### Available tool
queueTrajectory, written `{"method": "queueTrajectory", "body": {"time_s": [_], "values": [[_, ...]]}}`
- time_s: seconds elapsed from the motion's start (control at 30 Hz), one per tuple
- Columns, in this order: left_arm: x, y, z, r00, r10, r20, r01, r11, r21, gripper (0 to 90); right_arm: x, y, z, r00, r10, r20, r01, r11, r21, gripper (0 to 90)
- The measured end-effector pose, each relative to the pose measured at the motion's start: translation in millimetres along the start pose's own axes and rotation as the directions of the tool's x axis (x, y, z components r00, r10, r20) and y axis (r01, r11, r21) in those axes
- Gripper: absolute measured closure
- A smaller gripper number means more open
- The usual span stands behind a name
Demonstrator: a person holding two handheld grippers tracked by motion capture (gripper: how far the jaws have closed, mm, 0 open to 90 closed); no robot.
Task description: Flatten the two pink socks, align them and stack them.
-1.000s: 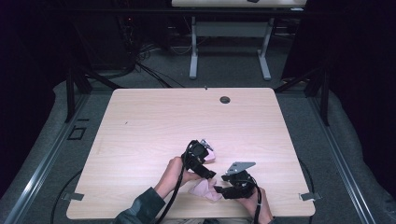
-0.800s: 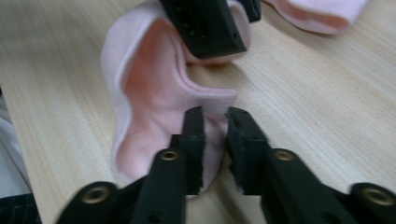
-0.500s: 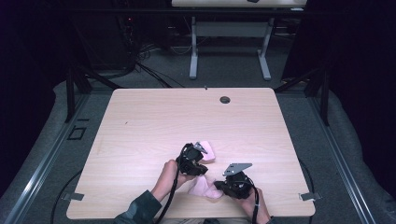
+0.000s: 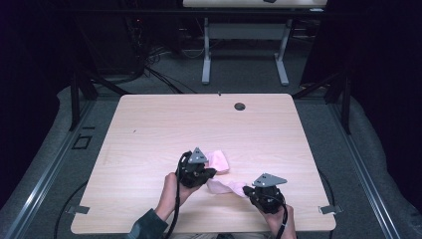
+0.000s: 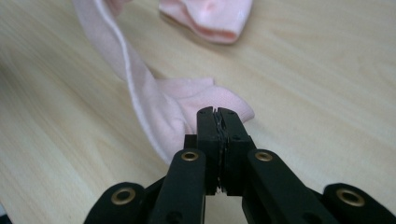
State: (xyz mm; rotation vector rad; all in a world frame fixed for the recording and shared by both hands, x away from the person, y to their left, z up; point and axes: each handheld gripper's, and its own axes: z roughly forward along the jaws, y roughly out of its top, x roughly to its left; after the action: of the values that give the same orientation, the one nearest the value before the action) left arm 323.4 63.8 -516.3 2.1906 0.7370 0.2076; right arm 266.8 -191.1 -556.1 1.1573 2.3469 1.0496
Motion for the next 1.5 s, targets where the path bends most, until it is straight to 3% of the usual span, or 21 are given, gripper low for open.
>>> {"method": "queueTrajectory", "body": {"time_s": [0.03,0.13,0.17,0.2,0.23,0.3,0.4,0.43,0.5,0.57,0.67,0.77,0.87,0.97,1.03,1.13,1.17,1.23,1.3,1.37,1.5], "values": [[-5.4,-10.5,1.1,0.9999,-0.005,0.015,0.004,0.9997,0.025,77.1,2.3,-4.5,3.6,1.0,-0.001,-0.003,0.002,0.999,0.043,87.3],[-10.0,-20.7,0.4,0.9999,-0.014,0.008,0.014,0.9989,0.044,69.5,2.7,-8.2,8.3,0.9993,-0.001,-0.036,0.004,0.997,0.071,83.1],[-11.1,-25.5,-1.2,0.9996,-0.023,0.015,0.023,0.9986,0.047,64.2,2.1,-9.3,9.6,0.9981,0.01,-0.06,-0.005,0.997,0.083,75.2],[-11.3,-30.0,-4.1,0.9995,-0.029,0.014,0.029,0.9985,0.046,64.2,2.1,-9.3,9.6,0.9981,0.01,-0.06,-0.005,0.997,0.083,75.2],[-11.7,-37.8,-10.9,0.998,-0.063,-0.011,0.063,0.9976,0.029,53.0,-0.6,-7.6,7.0,0.9969,0.009,-0.079,-0.003,0.997,0.071,69.9],[-11.1,-41.0,-14.6,0.9965,-0.08,-0.024,0.08,0.9967,0.015,41.5,-4.2,-3.7,4.5,0.9954,0.004,-0.096,0.002,0.998,0.065,63.2],[-10.0,-47.9,-25.0,0.9917,-0.118,-0.051,0.117,0.993,-0.015,34.5,-7.8,1.8,4.8,0.9947,-0.009,-0.102,0.015,0.998,0.055,57.8],[-11.3,-52.4,-28.8,0.9872,-0.142,-0.073,0.141,0.9898,-0.019,31.6,-10.6,8.4,8.9,0.9919,-0.014,-0.126,0.023,0.997,0.069,55.5],[-12.1,-56.7,-30.4,0.9846,-0.153,-0.085,0.152,0.9883,-0.015,30.8,-10.4,11.0,12.0,0.9902,-0.018,-0.138,0.027,0.997,0.069,54.5],[-11.8,-62.6,-32.5,0.9823,-0.163,-0.093,0.164,0.9865,0.004,30.2,-8.3,15.4,22.0,0.9889,-0.027,-0.146,0.043,0.993,0.106,53.6],[-12.6,-76.7,-31.1,0.9797,-0.178,-0.092,0.184,0.9813,0.056,33.1,-3.7,15.4,33.2,0.9876,-0.051,-0.148,0.074,0.985,0.158,55.8],[-16.6,-83.4,-27.3,0.9834,-0.171,-0.062,0.176,0.9786,0.106,36.4,-1.1,13.8,34.4,0.99,-0.055,-0.13,0.075,0.985,0.156,60.0],[-19.7,-85.6,-25.2,0.9843,-0.171,-0.044,0.175,0.9778,0.115,37.9,-0.2,12.7,33.5,0.991,-0.059,-0.12,0.078,0.985,0.154,64.2],[-30.0,-86.7,-19.8,0.9897,-0.141,-0.022,0.143,0.9804,0.136,39.8,1.2,11.9,32.9,0.9925,-0.07,-0.1,0.085,0.984,0.153,66.1],[-33.8,-87.8,-14.3,0.9933,-0.11,-0.035,0.114,0.9802,0.162,43.7,2.2,11.8,32.7,0.9926,-0.073,-0.098,0.087,0.984,0.154,67.0],[-36.7,-87.2,-13.8,0.9949,-0.09,-0.044,0.096,0.982,0.162,54.3,2.5,11.3,32.4,0.9928,-0.074,-0.094,0.088,0.984,0.153,70.1],[-39.8,-86.5,-13.0,0.996,-0.061,-0.065,0.071,0.9829,0.17,55.5,2.2,10.2,32.1,0.9929,-0.069,-0.096,0.083,0.986,0.146,74.3],[-41.7,-86.2,-12.9,0.9971,-0.045,-0.061,0.055,0.9829,0.175,64.2,1.6,8.8,31.7,0.9921,-0.062,-0.109,0.077,0.987,0.139,78.4],[-46.7,-86.4,-11.9,0.9979,-0.005,-0.065,0.016,0.9841,0.177,73.4,2.0,7.2,31.5,0.9917,-0.045,-0.121,0.06,0.99,0.129,82.5],[-47.0,-86.7,-11.6,0.9984,-0.005,-0.057,0.015,0.9848,0.173,82.1,1.5,5.7,31.6,0.9912,-0.038,-0.126,0.053,0.992,0.116,83.6],[-42.5,-86.8,-12.0,0.9986,0.0,-0.052,0.008,0.988,0.154,86.2,-0.8,4.3,28.8,0.9894,-0.018,-0.144,0.033,0.994,0.103,84.4]]}}
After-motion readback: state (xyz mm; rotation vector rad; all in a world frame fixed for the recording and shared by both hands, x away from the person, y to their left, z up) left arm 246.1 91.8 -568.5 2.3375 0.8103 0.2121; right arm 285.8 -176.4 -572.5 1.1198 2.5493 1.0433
